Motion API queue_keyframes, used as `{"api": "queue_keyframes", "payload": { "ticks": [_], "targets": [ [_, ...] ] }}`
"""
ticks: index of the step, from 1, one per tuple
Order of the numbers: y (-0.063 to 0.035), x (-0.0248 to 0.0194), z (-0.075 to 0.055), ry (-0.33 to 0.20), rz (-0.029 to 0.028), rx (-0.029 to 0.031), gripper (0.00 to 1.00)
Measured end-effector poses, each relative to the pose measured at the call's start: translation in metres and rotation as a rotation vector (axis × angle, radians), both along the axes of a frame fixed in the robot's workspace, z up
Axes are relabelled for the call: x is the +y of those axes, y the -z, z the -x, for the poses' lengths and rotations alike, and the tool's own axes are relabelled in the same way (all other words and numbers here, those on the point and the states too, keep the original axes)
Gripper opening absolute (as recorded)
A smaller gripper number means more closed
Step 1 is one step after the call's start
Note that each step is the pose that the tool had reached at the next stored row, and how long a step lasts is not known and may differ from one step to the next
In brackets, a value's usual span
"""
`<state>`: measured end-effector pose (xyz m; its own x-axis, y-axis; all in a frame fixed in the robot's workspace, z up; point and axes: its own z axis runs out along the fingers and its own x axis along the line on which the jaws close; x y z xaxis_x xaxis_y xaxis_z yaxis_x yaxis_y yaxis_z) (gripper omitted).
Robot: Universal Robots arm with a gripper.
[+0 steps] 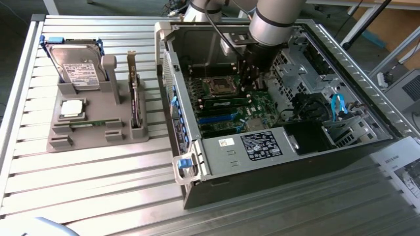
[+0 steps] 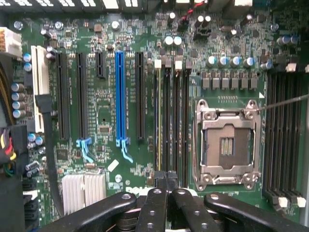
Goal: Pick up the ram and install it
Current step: 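Press down the ram until it locks into place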
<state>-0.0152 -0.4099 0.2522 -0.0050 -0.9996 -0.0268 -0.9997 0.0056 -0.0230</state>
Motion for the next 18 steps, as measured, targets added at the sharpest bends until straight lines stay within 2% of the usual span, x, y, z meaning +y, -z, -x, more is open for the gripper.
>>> {"api": "queue_keyframes", "payload": {
  "ticks": [8,18],
  "targets": [
    [0.0001,0.0000,0.014,0.000,-0.0002,-0.0115,0.10],
    [0.0001,0.0000,0.028,0.000,-0.0001,-0.0198,0.10]
  ]
}}
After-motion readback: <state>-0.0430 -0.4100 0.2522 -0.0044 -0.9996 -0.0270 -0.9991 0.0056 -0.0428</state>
